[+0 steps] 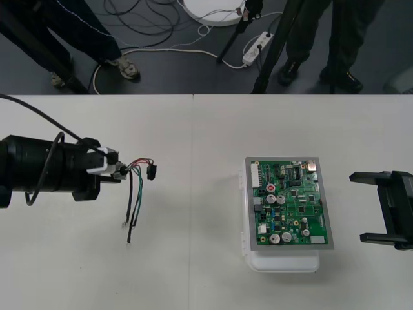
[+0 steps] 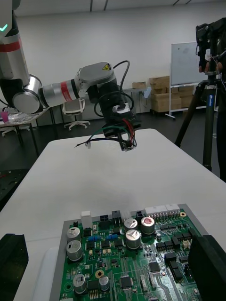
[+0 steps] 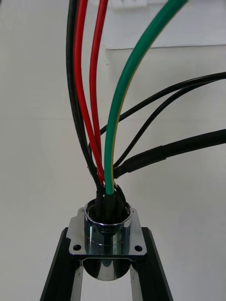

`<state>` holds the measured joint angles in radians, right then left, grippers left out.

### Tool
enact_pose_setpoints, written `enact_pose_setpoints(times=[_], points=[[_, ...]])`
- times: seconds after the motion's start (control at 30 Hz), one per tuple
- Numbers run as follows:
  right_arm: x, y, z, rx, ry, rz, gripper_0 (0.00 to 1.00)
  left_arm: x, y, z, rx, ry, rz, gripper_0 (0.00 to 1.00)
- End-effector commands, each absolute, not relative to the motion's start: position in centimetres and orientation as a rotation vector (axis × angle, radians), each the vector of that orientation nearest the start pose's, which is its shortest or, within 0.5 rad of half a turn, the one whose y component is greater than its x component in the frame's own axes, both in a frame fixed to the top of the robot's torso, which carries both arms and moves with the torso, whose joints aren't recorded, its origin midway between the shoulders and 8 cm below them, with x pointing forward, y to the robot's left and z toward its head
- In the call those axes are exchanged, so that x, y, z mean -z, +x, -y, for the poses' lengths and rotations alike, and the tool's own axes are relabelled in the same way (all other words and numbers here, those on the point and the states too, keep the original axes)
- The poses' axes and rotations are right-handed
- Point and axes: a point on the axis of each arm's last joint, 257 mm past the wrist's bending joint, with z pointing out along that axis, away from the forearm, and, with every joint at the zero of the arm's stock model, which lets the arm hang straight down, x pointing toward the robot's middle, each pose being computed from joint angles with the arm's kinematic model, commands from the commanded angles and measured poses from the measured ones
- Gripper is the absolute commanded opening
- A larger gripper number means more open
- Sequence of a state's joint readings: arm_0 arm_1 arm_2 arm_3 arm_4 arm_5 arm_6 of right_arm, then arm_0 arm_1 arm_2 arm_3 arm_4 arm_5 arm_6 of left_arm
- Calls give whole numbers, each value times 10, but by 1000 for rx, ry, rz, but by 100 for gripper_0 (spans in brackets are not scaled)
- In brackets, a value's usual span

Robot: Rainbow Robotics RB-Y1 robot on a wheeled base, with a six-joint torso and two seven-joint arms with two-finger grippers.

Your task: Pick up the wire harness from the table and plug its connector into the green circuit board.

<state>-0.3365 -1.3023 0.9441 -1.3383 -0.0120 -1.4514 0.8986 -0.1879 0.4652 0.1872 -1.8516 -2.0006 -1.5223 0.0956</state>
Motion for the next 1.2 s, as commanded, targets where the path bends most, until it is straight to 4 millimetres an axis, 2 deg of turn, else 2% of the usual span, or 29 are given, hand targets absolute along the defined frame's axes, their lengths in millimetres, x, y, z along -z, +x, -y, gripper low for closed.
enact_pose_setpoints(times=[0.03, 0.2, 0.53, 1.2], points=[[142, 312, 234, -966, -1199, -1062, 100, 195, 439, -170, 189, 1608, -1606, 0], [140, 313, 232, -973, -1192, -1061, 100, 188, 452, -153, 172, 1573, -1609, 0], [136, 317, 227, -985, -1176, -1089, 100, 175, 473, -132, 130, 1522, -1623, 0], [112, 335, 216, -1009, -1114, -1161, 100, 146, 497, -85, 116, 1422, -1636, 0]])
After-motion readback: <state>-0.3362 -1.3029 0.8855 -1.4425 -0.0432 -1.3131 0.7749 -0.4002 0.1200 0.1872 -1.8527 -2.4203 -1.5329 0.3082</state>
